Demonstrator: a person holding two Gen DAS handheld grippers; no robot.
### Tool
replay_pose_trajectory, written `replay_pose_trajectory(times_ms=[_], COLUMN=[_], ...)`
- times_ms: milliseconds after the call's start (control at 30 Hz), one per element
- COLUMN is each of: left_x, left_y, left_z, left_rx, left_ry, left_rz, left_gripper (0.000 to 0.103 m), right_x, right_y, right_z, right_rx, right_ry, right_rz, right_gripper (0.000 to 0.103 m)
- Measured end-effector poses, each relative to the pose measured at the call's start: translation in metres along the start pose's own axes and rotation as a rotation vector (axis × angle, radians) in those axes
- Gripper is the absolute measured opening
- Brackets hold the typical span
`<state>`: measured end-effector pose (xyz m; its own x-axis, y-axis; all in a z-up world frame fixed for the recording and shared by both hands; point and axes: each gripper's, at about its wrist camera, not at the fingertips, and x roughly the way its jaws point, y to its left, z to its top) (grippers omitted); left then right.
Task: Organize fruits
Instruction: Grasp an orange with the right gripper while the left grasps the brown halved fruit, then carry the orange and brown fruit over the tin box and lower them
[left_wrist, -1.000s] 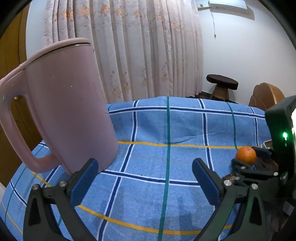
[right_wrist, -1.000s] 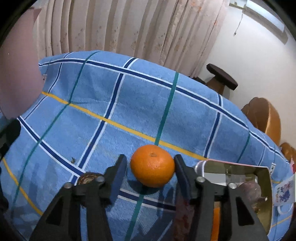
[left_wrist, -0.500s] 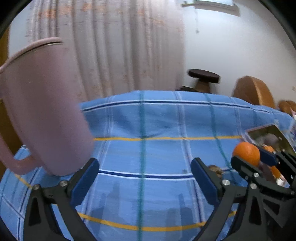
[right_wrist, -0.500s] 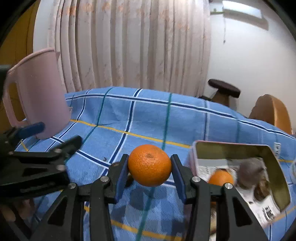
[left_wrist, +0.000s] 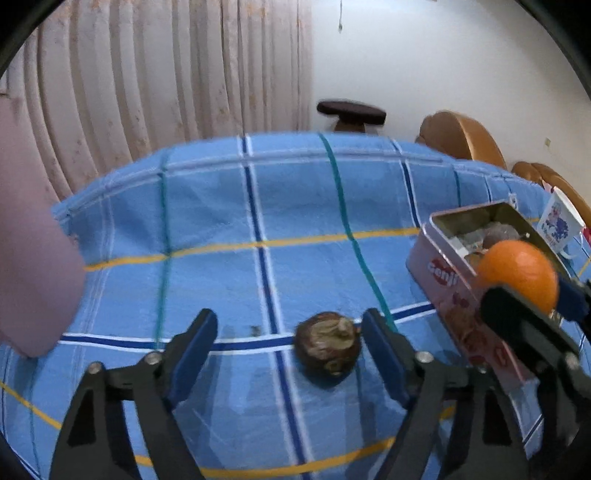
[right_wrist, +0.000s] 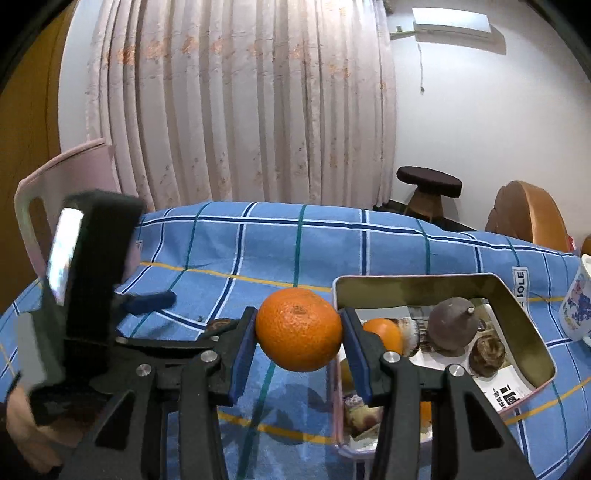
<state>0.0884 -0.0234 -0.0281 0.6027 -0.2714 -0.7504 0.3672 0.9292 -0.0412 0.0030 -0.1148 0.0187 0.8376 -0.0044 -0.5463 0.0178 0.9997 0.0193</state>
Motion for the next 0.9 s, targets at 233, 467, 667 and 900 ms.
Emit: replay_pose_trajectory(times_ms=[233, 467, 667, 900], left_x=[0.011, -0.016, -0.025, -0.038], left_y=[-0.003, 0.019, 0.033, 0.026], left_z=[0.003, -0.009, -0.017, -0.031], left_rx=[-0.016, -0.025, -0.082, -0.092], left_ry=[0.043, -0.05, -0.044, -0.055], left_rz=[-0.006, 0.185, 0.239, 0.247], left_gripper=[0.04, 0.039, 0.039, 0.039], right_x=[0.007, 0.01, 0.016, 0.011], right_y=[-0.009, 0.009, 0.019, 0.023], right_z=[0.0, -0.006, -0.012, -0.019], right_rx=[0.031, -0.019, -0.038, -0.059], right_ry=[0.016, 0.026, 0.058, 0.057], right_rz=[0.006, 0.054, 0.089, 0.091], right_gripper=[0.047, 0.047, 0.047, 0.047])
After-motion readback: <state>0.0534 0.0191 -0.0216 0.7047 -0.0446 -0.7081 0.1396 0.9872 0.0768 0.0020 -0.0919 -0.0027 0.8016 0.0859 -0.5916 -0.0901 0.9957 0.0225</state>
